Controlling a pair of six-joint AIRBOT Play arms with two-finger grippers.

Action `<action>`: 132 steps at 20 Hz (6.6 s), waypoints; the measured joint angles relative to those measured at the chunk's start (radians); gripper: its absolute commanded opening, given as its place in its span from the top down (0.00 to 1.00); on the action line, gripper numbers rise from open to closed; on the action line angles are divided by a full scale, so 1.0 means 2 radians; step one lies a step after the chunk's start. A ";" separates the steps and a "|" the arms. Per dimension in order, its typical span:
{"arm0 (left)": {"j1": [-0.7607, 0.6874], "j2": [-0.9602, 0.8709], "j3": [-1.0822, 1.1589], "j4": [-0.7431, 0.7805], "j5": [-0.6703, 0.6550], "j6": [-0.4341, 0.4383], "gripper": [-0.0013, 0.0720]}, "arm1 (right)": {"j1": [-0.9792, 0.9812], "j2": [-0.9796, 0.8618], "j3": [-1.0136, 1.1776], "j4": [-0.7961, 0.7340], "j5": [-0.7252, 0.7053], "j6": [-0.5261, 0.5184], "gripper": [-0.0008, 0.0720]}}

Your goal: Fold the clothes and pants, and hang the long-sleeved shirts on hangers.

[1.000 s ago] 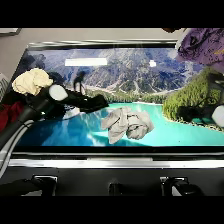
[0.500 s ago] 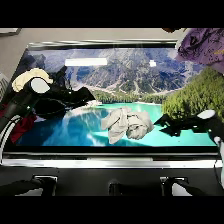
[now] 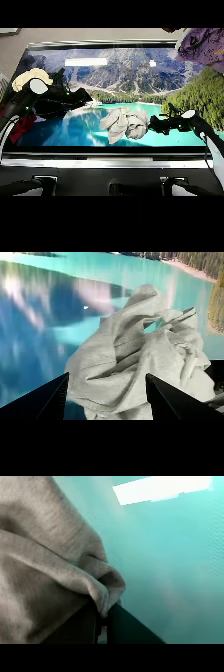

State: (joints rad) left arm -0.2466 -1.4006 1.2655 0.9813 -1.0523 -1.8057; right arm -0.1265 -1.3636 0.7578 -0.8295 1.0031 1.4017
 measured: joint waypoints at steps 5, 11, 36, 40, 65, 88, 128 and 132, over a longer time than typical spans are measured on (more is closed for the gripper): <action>0.003 -0.005 -0.089 -0.033 0.046 0.035 0.23 | 0.002 0.036 0.000 -0.006 0.008 0.002 0.94; -0.047 -0.047 -0.125 -0.087 0.105 0.062 0.25 | 0.003 0.064 0.000 -0.009 0.030 0.020 0.94; 0.063 0.146 0.212 0.066 0.021 0.097 0.96 | 0.003 0.189 0.457 -0.091 0.108 -0.033 0.94; 0.067 0.233 0.256 0.128 0.000 0.085 0.96 | 0.003 0.261 0.527 -0.120 0.123 -0.018 0.94; 0.070 -0.177 0.213 0.237 -0.063 -0.042 0.69 | 0.147 -0.215 0.452 -0.137 0.074 0.183 0.73; 0.156 0.030 0.024 0.214 -0.141 -0.032 0.17 | -0.137 -0.218 0.322 0.033 0.081 -0.024 0.28; 0.017 0.102 -0.233 -0.064 0.077 0.080 0.96 | -0.083 -0.083 0.355 0.049 0.076 -0.059 0.94; 0.044 0.126 -0.029 0.046 0.033 0.070 0.96 | -0.083 -0.017 0.456 0.043 0.060 -0.073 0.94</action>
State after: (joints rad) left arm -0.1585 -1.1496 1.2068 1.0733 -0.9859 -1.6657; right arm -0.2920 -1.3968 1.6703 -0.7429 1.1240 1.2549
